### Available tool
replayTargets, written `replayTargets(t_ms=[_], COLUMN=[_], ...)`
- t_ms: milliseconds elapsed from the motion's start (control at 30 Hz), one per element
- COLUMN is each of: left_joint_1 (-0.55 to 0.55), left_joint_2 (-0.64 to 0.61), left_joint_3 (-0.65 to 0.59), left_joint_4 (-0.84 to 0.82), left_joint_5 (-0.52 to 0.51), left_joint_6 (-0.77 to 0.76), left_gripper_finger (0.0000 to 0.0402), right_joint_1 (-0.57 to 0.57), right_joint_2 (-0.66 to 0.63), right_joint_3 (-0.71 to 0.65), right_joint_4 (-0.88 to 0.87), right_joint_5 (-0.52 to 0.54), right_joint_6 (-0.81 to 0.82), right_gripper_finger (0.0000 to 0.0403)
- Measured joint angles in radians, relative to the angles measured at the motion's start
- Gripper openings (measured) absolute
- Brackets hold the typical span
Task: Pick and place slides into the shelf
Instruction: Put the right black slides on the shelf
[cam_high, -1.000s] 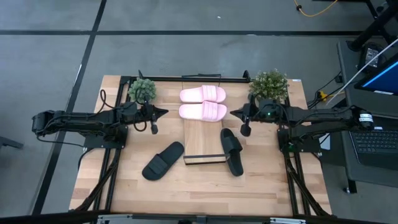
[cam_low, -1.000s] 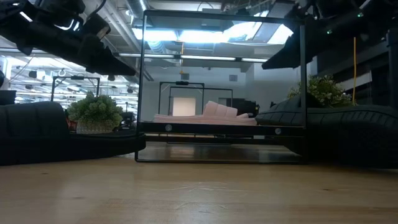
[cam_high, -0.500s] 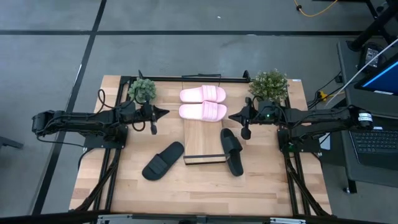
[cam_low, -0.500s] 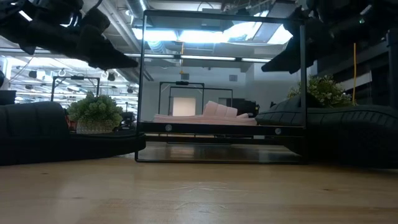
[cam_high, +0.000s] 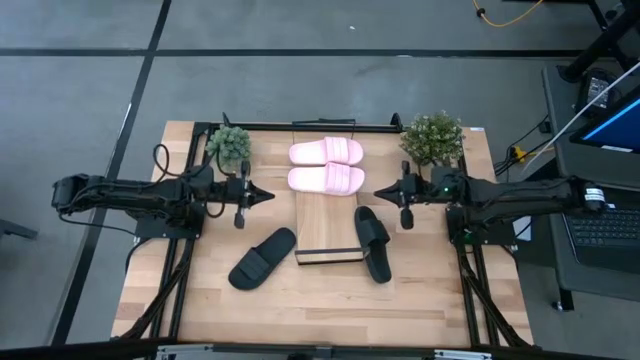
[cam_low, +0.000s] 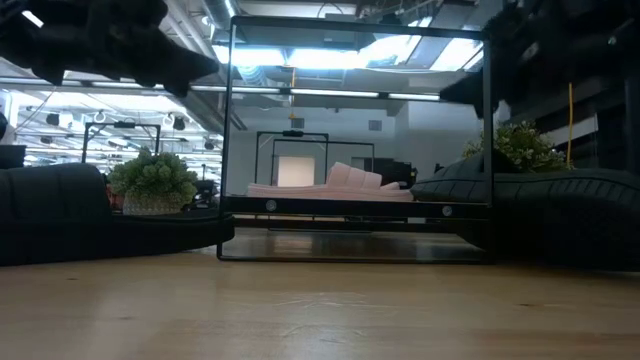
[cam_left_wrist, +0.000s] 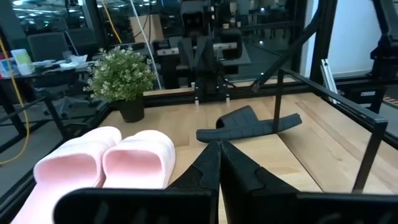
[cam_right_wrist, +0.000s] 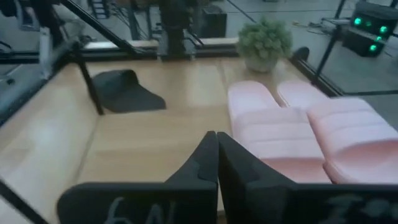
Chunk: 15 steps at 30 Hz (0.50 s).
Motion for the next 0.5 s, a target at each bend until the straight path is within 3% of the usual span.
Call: replayTargets(t_ms=[233,500], left_joint_1=[-0.014,-0.014], left_joint_2=[0.000,0.000], left_joint_3=[0.000,0.000], left_joint_4=[0.001,0.013], left_joint_5=[0.000,-0.003], left_joint_6=[0.000,0.001], left_gripper_finger=[0.0000,0.0000], right_joint_1=[0.075,0.248], right_joint_2=[-0.065,-0.065], right_joint_3=[0.123,0.256], right_joint_4=[-0.263,-0.476], right_joint_5=[0.009,0.231], right_joint_6=[0.030,0.056], right_gripper_finger=[0.0002,0.0003])
